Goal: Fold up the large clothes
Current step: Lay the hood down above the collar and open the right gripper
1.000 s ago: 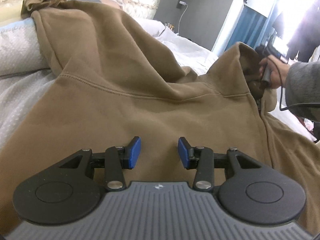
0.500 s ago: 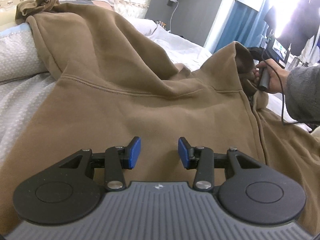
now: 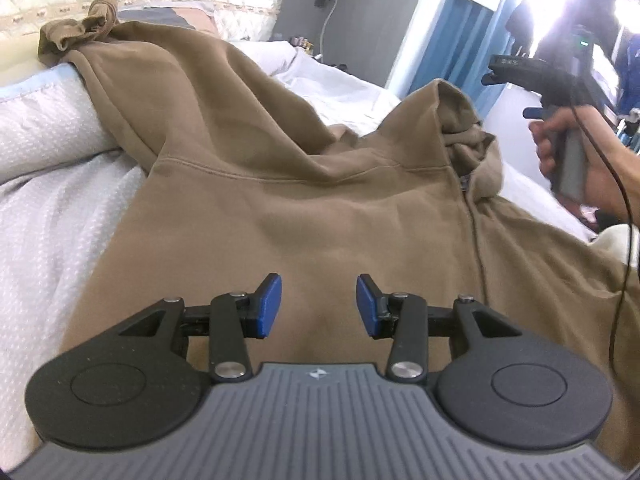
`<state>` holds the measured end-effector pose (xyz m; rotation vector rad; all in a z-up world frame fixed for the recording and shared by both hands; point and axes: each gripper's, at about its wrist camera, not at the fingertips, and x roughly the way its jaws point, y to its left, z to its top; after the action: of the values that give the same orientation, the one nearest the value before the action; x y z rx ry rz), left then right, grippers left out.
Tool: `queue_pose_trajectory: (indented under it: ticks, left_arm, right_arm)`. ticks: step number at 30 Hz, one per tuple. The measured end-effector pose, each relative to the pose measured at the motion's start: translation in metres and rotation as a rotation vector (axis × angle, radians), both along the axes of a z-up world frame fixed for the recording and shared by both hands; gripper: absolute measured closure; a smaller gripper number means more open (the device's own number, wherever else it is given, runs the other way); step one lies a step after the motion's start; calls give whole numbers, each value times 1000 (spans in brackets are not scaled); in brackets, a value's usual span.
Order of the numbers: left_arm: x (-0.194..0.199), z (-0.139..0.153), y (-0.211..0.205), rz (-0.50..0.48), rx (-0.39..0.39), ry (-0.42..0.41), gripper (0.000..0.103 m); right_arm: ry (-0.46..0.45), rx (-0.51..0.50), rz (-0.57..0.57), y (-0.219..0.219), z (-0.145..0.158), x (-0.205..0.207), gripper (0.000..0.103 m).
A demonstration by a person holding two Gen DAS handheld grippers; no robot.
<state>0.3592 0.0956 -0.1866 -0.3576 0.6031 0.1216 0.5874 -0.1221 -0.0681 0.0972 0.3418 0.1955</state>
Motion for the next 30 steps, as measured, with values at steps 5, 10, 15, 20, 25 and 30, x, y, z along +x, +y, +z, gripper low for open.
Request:
queue_pose_trajectory:
  ticks: [5,10,15,20,25,30]
  left_arm:
    - [-29,18,-11,-38,6,-39,56]
    - [-53,33,-29,-76,34,-77,56]
    - [-75,43,-47,-105,92,-100,56]
    - [-98,57,-56,-134,46,-112,56]
    - [-127,66,-73,-175,102,-139,56]
    - [-135,62,-74,-192,81,-131,56]
  right_arm:
    - [-31,-29,55,-7,11,-86,16]
    - [-11,-31,116,-20,16,-172,16]
    - [-31,19,149,-39,20,-253,16]
    - [3,42,140,-54,18,-314,16]
    - [67,40,137,-67,-2,-362,16]
    - [55,28,137,-76,-28,-393,16]
